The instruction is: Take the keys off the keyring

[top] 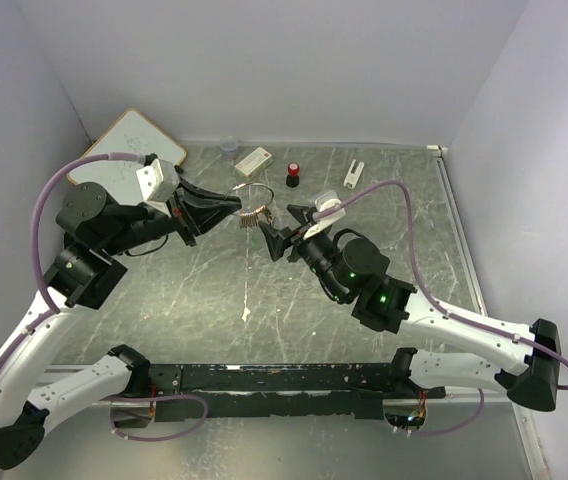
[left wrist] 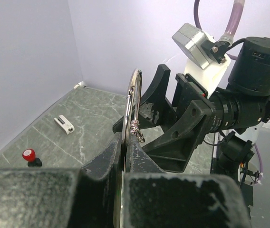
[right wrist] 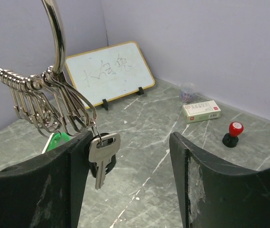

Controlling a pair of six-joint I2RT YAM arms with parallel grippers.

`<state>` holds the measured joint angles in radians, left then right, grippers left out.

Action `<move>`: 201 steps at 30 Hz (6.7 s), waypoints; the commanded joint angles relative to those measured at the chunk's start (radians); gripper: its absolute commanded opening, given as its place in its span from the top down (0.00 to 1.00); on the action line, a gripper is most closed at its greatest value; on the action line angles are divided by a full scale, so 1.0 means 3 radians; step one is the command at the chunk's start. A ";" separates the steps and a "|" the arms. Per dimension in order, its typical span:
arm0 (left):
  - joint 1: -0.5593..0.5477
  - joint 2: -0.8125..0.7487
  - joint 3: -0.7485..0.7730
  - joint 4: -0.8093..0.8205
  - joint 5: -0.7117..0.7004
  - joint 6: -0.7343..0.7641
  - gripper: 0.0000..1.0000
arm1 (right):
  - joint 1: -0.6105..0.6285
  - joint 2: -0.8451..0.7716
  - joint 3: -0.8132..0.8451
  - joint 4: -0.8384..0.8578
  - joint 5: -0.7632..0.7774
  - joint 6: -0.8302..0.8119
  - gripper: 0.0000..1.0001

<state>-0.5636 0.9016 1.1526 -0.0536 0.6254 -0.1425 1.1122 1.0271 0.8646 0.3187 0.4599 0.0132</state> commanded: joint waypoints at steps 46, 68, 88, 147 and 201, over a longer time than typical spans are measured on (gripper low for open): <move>0.0018 0.0049 -0.0599 0.0218 -0.1351 0.0023 0.51 | 0.0063 0.0941 0.2659 -0.3747 0.0451 0.0709 1.00; 0.0022 -0.0132 -0.1455 0.1864 0.0089 -0.0367 0.30 | 0.0082 0.1056 0.2741 -0.3847 0.0487 0.0757 1.00; -0.0010 0.0293 -0.2080 0.3570 -0.0103 -0.0824 0.34 | 0.0105 0.1129 0.2722 -0.3751 0.0516 0.0721 1.00; -0.0937 0.0884 -0.2052 0.3852 -0.1493 0.0248 0.46 | 0.0138 0.1198 0.2694 -0.3578 0.0467 0.0681 1.00; -0.0956 0.0885 -0.2026 0.3808 -0.1560 0.0538 0.93 | 0.0166 0.1180 0.2672 -0.3596 0.0545 0.0684 1.00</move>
<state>-0.8429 1.1854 0.5266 1.1007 0.1253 -0.0135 1.1561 1.3903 1.6592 -0.7715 0.5968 0.2207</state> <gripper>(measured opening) 0.110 0.021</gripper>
